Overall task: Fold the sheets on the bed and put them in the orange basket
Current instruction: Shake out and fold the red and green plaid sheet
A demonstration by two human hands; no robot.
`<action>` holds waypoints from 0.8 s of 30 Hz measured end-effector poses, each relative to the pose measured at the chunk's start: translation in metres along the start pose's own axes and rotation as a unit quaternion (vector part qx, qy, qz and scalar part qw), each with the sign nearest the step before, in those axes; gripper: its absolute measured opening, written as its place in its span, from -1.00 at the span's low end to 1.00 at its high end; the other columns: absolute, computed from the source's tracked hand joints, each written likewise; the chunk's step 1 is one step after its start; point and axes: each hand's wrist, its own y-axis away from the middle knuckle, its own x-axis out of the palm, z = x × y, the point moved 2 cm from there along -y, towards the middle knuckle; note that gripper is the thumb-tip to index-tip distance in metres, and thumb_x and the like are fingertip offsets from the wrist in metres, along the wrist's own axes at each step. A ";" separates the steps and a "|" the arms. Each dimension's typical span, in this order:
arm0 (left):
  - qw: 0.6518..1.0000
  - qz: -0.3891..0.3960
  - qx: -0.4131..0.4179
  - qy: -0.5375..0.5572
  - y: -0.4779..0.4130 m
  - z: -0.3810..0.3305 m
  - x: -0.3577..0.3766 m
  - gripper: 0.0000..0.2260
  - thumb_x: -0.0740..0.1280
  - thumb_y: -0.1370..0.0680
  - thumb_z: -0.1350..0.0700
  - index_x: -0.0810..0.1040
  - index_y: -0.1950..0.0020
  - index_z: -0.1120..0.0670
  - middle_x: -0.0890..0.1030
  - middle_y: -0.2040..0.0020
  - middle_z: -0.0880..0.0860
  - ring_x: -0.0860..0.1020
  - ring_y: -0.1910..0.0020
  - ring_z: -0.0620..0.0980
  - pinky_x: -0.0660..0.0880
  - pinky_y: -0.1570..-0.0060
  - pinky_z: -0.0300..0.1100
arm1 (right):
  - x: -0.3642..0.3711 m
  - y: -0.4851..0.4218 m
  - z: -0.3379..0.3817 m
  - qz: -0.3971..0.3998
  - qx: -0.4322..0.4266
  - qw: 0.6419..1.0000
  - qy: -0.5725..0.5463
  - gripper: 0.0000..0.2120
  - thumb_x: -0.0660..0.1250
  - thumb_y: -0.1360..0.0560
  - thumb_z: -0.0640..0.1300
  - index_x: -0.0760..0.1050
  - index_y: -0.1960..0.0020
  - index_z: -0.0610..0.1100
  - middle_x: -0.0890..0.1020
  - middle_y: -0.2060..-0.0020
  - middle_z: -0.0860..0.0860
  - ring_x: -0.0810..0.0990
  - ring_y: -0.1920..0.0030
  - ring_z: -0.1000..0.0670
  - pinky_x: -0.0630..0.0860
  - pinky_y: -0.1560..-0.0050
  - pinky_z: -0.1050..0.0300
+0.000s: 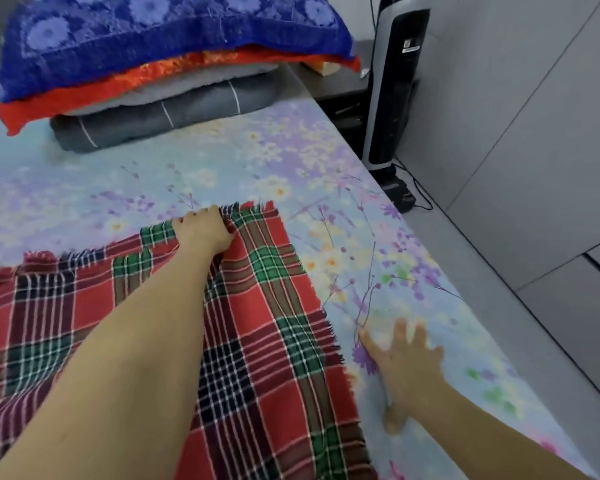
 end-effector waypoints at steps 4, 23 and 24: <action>0.999 0.034 -0.006 -0.008 -0.003 0.007 0.001 -0.54 0.32 -0.50 -0.18 0.44 -0.16 0.17 0.52 -0.17 0.21 0.45 -0.21 0.24 0.18 -0.32 0.23 | -0.002 0.001 0.000 0.030 -0.001 0.999 0.021 0.24 0.57 -0.23 0.11 -0.37 -0.48 0.22 -0.29 -0.48 -0.27 -0.23 -0.44 -0.43 0.10 -0.34 -0.38; 0.907 -0.139 0.344 0.200 0.342 0.006 -0.028 -0.83 0.46 -0.45 0.06 0.67 0.04 0.13 0.67 0.23 0.10 0.58 0.27 0.10 0.31 0.34 -0.23 | 0.020 0.059 0.018 -0.235 0.007 0.972 -0.003 -0.42 0.20 -0.56 -0.17 0.06 -0.51 0.00 0.37 -0.32 -0.20 0.38 -0.30 -0.24 0.38 -0.18 -0.15; 0.913 -0.107 0.340 0.196 0.368 0.006 -0.031 -0.80 0.42 -0.48 0.04 0.65 0.00 0.14 0.66 0.20 0.08 0.55 0.25 0.06 0.34 0.33 -0.25 | 0.036 0.084 0.020 -0.274 -0.010 0.961 -0.027 -0.48 0.19 -0.56 -0.19 0.14 -0.48 -0.03 0.47 -0.22 -0.16 0.47 -0.21 -0.21 0.44 -0.13 -0.08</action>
